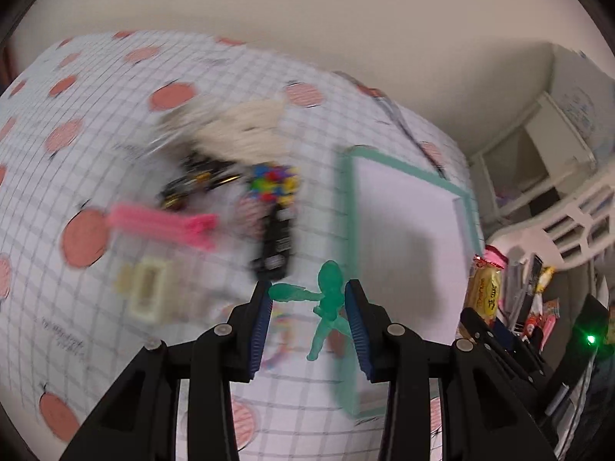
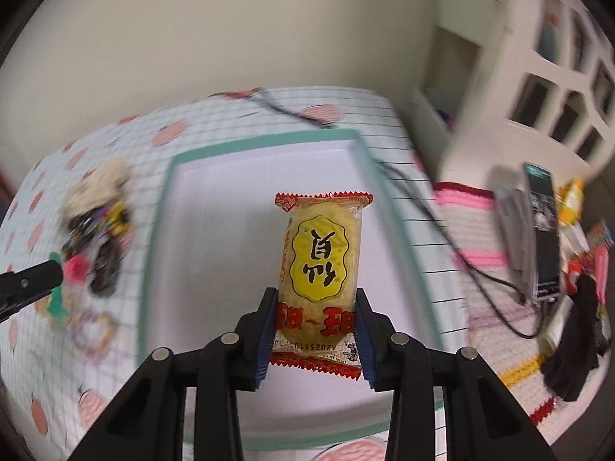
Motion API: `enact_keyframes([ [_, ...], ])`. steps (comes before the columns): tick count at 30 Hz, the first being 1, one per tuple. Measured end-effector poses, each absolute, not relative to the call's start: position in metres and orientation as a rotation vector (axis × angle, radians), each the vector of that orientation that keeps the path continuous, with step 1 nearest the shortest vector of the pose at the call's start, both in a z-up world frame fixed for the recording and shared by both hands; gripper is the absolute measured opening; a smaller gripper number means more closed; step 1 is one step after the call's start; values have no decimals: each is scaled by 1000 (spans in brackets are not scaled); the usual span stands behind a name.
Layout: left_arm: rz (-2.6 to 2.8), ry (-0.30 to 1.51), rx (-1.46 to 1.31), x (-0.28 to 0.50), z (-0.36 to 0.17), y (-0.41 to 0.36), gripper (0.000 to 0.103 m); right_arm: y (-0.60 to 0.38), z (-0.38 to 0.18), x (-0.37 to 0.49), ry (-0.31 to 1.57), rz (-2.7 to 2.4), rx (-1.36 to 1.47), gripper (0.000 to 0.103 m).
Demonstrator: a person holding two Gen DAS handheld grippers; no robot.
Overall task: Organize objects
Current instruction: 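Lower the snack packet into the tray and open the right tool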
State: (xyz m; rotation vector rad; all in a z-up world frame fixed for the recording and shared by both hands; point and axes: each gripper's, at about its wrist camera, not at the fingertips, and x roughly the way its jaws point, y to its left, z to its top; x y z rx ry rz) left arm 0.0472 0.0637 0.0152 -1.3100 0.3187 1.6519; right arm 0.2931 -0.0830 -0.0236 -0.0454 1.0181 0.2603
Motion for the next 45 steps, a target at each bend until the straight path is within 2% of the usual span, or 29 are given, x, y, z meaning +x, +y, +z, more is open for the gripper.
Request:
enact_keyframes([
  [6, 1561, 394, -1168, 93, 19, 100, 40, -103, -28, 306, 1000, 214, 19, 39],
  [13, 1498, 485, -1116, 128, -2, 125, 41, -98, -37, 311, 1013, 209, 13, 40],
  [21, 1478, 500, -1204, 123, -41, 131, 40, -86, -53, 314, 1076, 228, 1, 40],
  [42, 1402, 607, -1171, 141, -51, 131, 42, -74, -74, 312, 1180, 225, -39, 42],
  [45, 1393, 598, -1172, 140, -49, 130, 47, -74, -73, 311, 1176, 220, -39, 43],
])
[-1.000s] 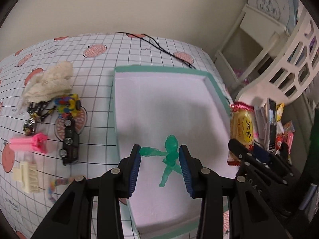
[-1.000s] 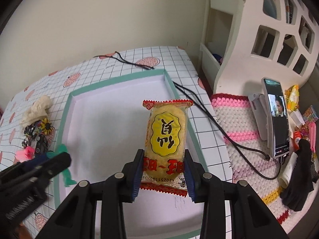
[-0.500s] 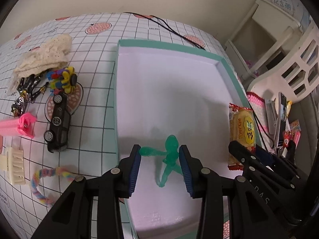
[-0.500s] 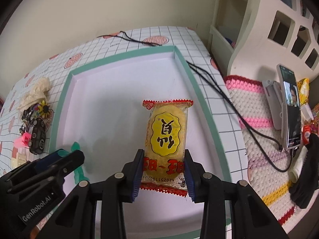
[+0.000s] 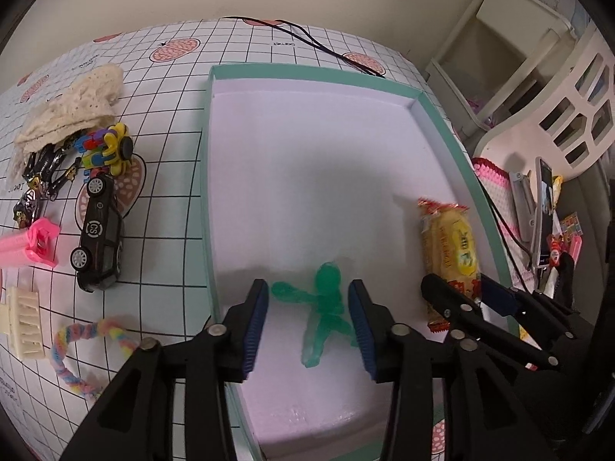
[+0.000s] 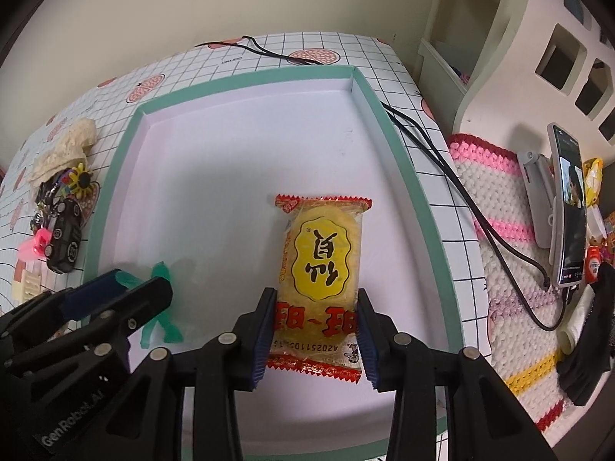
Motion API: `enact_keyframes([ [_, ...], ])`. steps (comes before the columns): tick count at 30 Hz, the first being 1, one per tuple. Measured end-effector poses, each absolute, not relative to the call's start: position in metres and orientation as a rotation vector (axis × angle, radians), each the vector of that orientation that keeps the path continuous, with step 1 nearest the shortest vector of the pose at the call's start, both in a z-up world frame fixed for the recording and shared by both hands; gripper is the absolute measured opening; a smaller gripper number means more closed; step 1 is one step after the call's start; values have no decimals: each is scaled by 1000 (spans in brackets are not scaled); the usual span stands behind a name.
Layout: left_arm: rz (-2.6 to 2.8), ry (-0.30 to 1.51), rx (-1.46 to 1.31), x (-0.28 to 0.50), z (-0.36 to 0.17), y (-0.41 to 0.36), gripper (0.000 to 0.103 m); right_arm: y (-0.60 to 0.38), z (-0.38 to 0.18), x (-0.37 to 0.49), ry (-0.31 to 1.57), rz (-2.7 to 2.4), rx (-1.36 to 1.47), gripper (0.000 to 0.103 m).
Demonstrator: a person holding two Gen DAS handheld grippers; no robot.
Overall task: Organize objects
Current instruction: 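Lower the snack packet into the tray and open the right tool, then lower the green figure into the tray and open the left tool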
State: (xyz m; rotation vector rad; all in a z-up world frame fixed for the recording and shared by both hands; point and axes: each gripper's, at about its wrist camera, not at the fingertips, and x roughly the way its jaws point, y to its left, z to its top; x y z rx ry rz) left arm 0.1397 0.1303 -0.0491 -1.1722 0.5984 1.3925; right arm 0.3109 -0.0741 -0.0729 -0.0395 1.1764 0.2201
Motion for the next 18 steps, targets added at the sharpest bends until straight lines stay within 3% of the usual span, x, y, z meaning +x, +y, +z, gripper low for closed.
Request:
enact_keyframes([
  [7, 1384, 593, -1154, 137, -39, 124, 47, -74, -63, 309, 1132, 207, -30, 50],
  [18, 1352, 530, -1127, 126, -18, 115, 47, -70, -36, 300, 1018, 214, 9, 51],
])
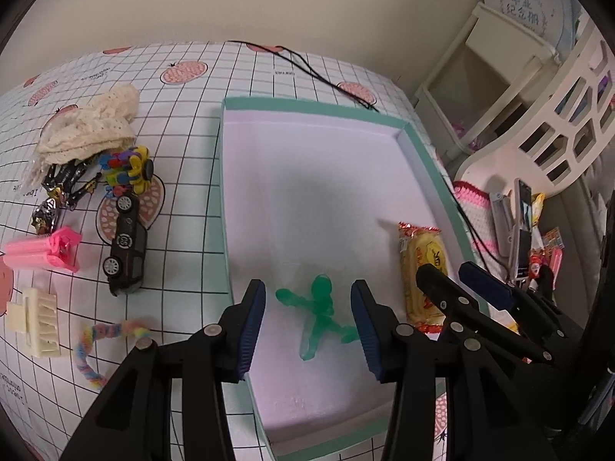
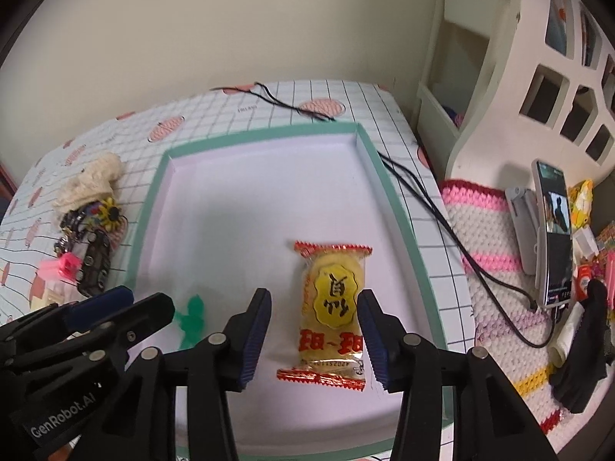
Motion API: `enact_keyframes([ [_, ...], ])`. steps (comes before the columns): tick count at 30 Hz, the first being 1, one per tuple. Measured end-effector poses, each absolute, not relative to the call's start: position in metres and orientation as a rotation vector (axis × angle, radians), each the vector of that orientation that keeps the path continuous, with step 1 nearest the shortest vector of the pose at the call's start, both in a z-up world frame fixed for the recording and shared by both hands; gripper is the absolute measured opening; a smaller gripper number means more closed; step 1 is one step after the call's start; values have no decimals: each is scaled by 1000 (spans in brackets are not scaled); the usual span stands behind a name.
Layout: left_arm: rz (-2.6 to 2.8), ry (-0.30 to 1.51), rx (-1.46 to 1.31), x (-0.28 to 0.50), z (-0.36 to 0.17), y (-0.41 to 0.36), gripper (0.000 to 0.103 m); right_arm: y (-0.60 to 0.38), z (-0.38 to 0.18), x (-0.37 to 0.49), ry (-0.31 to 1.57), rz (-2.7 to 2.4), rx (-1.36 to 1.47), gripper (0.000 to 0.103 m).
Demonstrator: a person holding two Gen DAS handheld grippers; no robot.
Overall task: Organize objects
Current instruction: 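Lower the green figure into the tray and open the left tool, then grasp the pastel fuzzy ring with the right tool while the left tool grasps the cream claw clip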
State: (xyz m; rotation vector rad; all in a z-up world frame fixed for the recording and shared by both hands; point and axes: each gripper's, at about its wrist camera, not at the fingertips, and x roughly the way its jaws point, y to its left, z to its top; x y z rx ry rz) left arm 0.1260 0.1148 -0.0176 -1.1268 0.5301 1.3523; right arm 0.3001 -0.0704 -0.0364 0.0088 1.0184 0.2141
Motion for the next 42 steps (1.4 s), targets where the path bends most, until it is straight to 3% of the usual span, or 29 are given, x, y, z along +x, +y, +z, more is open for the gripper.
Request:
enact_keyframes([
  [11, 1440, 510, -1078, 105, -6, 105, 47, -67, -35, 298, 1017, 199, 19, 51],
  [14, 1488, 525, -1084, 97, -7, 102, 47, -65, -35, 297, 1013, 196, 20, 61],
  [17, 1536, 562, -1092, 91, -9, 99, 48, -62, -34, 296, 1006, 199, 15, 63],
  [18, 1547, 569, -1099, 89, -10, 97, 50, -61, -34, 295, 1004, 200, 13, 65],
  [20, 1571, 574, -1117, 85, -15, 94, 67, -60, -34, 295, 1003, 197, 16, 70],
  [31, 1655, 580, -1170, 70, -28, 82, 76, -58, -35, 294, 992, 188, 47, 90],
  [34, 1680, 569, -1183, 65, -30, 80, 87, -57, -35, 293, 988, 187, 47, 100],
  [42, 1708, 559, -1184, 57, -30, 74, 87, -50, -34, 291, 975, 168, 42, 103],
])
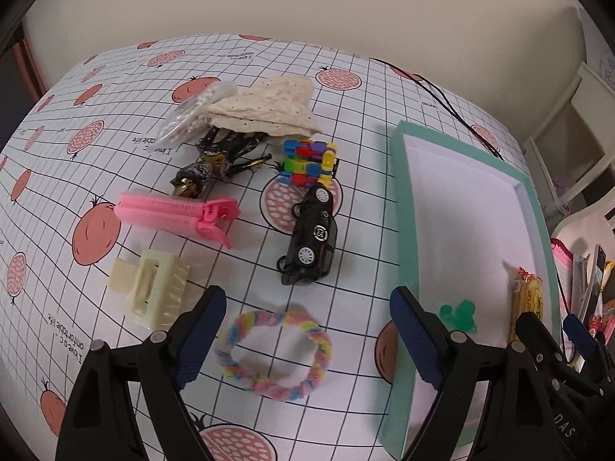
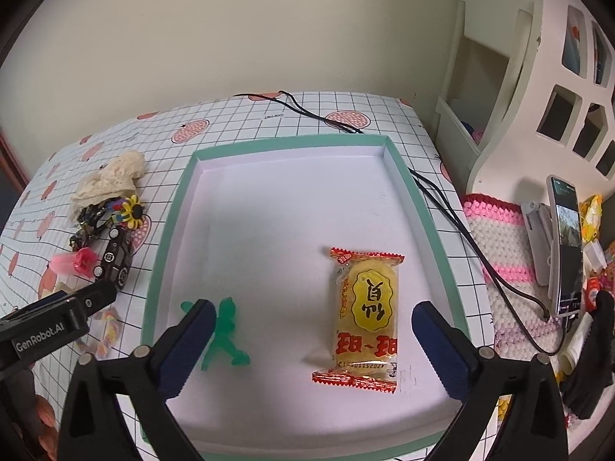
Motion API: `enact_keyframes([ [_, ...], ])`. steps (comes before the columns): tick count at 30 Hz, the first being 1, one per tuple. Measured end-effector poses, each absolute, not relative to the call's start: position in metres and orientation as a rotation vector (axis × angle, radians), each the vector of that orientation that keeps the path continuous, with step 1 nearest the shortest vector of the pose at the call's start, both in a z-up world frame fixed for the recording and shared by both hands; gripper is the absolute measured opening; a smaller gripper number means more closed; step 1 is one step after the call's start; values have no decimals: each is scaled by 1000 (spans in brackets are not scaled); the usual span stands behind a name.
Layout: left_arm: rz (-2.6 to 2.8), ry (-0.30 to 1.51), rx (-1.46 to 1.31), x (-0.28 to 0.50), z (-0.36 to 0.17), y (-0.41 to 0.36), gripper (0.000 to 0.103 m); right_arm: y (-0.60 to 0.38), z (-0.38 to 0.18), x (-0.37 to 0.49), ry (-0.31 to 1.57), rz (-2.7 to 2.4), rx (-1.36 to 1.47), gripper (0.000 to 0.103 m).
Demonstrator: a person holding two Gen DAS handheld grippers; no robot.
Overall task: Organize objects
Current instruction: 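Grasp the pastel fuzzy ring with the right tool while the left tool grasps the cream claw clip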
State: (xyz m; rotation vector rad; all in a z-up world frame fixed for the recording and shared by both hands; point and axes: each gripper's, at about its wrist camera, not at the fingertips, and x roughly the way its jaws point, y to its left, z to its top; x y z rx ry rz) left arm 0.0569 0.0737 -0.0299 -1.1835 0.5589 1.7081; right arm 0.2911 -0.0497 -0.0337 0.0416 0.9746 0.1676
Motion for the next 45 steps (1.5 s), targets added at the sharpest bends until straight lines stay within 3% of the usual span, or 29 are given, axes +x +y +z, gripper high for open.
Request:
enact_keyframes([
  [4, 1710, 542, -1183, 51, -27, 72, 97, -48, -30, 291, 957, 156, 62, 103],
  [17, 1748, 474, -1242, 2, -24, 55, 98, -7, -19, 289, 985, 245, 87, 103],
  [33, 1812, 379, -1543, -91, -50, 32, 98, 93, -13, 273, 1020, 422, -13, 103],
  [45, 1733, 437, -1539, -73, -57, 41, 97, 126, -41, 270, 1127, 480, -107, 103],
])
